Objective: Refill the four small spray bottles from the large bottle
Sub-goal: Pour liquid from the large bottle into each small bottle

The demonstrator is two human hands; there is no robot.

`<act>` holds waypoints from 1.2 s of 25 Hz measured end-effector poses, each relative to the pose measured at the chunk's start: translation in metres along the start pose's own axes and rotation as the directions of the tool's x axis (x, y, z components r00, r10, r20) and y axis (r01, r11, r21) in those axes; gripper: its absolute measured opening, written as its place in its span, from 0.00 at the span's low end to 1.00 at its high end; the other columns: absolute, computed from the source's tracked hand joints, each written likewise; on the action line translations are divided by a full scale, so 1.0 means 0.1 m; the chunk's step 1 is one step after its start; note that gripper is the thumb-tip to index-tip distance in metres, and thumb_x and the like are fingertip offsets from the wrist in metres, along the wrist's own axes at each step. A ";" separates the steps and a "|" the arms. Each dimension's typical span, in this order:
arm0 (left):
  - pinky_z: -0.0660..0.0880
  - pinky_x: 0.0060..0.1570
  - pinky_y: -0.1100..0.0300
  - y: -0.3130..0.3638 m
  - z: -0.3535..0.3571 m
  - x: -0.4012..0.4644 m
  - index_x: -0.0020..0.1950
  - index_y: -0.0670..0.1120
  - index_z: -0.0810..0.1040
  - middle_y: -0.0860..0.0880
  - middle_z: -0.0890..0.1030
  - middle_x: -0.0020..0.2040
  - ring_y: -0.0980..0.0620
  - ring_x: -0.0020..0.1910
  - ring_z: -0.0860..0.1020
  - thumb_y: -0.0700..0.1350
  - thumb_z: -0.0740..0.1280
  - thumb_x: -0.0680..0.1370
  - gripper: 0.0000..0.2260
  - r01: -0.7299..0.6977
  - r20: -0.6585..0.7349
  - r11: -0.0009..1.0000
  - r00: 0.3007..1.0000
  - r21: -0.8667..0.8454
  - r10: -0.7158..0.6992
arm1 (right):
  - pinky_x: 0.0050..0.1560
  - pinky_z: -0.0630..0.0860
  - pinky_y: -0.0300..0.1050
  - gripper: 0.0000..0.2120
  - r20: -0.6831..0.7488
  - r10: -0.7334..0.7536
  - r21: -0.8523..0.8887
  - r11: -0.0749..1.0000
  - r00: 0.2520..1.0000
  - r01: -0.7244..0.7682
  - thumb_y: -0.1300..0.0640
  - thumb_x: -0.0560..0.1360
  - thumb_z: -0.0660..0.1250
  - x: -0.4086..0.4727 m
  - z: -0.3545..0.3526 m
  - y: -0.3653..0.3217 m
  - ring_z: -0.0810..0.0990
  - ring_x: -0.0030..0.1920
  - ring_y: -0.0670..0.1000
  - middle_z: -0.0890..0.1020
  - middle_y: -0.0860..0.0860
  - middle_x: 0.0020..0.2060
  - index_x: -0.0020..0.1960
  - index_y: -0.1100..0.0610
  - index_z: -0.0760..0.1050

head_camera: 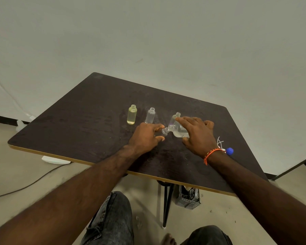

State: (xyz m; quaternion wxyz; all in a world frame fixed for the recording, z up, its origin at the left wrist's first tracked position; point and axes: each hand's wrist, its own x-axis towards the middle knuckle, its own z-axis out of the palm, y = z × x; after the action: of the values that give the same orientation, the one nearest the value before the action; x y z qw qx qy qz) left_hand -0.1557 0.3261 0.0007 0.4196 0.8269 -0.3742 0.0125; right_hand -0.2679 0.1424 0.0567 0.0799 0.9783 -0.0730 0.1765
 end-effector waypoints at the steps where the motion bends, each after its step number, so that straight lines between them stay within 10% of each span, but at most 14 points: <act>1: 0.77 0.67 0.53 0.00 0.00 0.00 0.70 0.46 0.80 0.48 0.84 0.64 0.53 0.63 0.82 0.46 0.79 0.74 0.25 -0.003 0.000 1.000 1.000 0.002 0.003 | 0.64 0.59 0.59 0.34 -0.003 -0.004 -0.003 1.000 1.000 0.004 0.54 0.72 0.73 0.00 -0.01 0.00 0.70 0.70 0.55 0.73 0.48 0.71 0.76 0.45 0.66; 30: 0.73 0.61 0.63 -0.02 -0.04 -0.04 0.71 0.46 0.79 0.48 0.84 0.63 0.52 0.62 0.82 0.46 0.78 0.75 0.24 0.019 -0.017 0.999 1.000 -0.029 -0.020 | 0.63 0.58 0.58 0.36 0.029 0.006 -0.004 1.000 1.000 -0.006 0.51 0.71 0.71 0.06 0.03 -0.05 0.70 0.71 0.55 0.72 0.47 0.73 0.76 0.44 0.63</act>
State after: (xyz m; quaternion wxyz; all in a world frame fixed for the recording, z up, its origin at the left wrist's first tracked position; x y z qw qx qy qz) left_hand -0.1560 0.3327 0.0004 0.4347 0.8243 -0.3626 0.0100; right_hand -0.2609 0.1458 0.0557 0.0801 0.9804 -0.0775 0.1624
